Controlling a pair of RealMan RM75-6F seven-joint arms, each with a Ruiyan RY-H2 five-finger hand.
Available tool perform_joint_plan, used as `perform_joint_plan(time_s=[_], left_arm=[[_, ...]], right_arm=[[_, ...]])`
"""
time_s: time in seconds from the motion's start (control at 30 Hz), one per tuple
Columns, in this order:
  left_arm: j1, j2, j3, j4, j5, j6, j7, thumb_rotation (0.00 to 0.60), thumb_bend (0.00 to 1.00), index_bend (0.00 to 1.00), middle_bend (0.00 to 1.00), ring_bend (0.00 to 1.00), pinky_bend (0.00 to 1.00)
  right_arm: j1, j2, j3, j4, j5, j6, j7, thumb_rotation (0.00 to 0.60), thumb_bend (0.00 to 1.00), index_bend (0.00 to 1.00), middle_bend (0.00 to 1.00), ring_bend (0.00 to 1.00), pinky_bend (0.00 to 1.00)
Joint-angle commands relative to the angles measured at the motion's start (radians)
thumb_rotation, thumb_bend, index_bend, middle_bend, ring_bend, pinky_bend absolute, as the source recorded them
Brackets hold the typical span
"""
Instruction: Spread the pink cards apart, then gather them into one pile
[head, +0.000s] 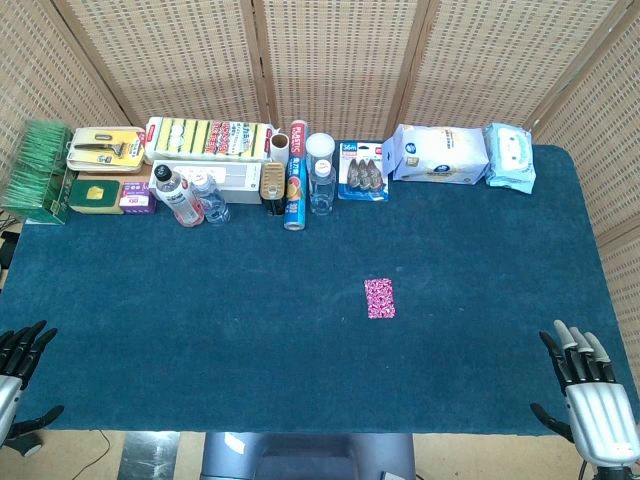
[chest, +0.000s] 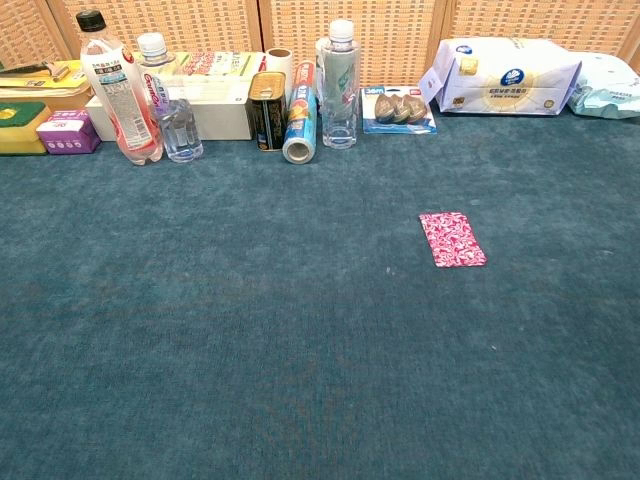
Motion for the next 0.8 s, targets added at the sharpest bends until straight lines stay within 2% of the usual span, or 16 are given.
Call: perform_joint_plan(time_s=[0.03,0.43,0.67,0.8], left_arm=[[0.001,-0.001,-0.001,0.002,0.000,0.002,0.001,0.600,0.02,0.00,0.00,0.00,0.00],[0.004,0.004,0.003,0.004,0.009,0.010,-0.014,0.600,0.02,0.00,0.00,0.00,0.00],[-0.001,0.013,0.008,0.007,0.015,0.004,-0.036,0.600,0.02,0.00,0.00,0.00,0.00],[-0.004,0.018,0.011,0.002,0.020,0.001,-0.045,0.600,0.02,0.00,0.00,0.00,0.00]], right_arm=[[0.001,-0.002,0.000,0.001,0.001,-0.004,-0.002,0.600,0.00,0.00,0.00,0.00,0.00],[0.013,-0.007,-0.005,-0.001,0.006,-0.032,0.007,0.600,0.00,0.00,0.00,0.00,0.00],[0.086,-0.006,0.008,-0.030,0.005,-0.132,0.044,0.600,0.00,0.00,0.00,0.00,0.00],[0.184,0.036,0.013,-0.083,-0.015,-0.267,0.090,0.600,0.00,0.00,0.01,0.00,0.00]])
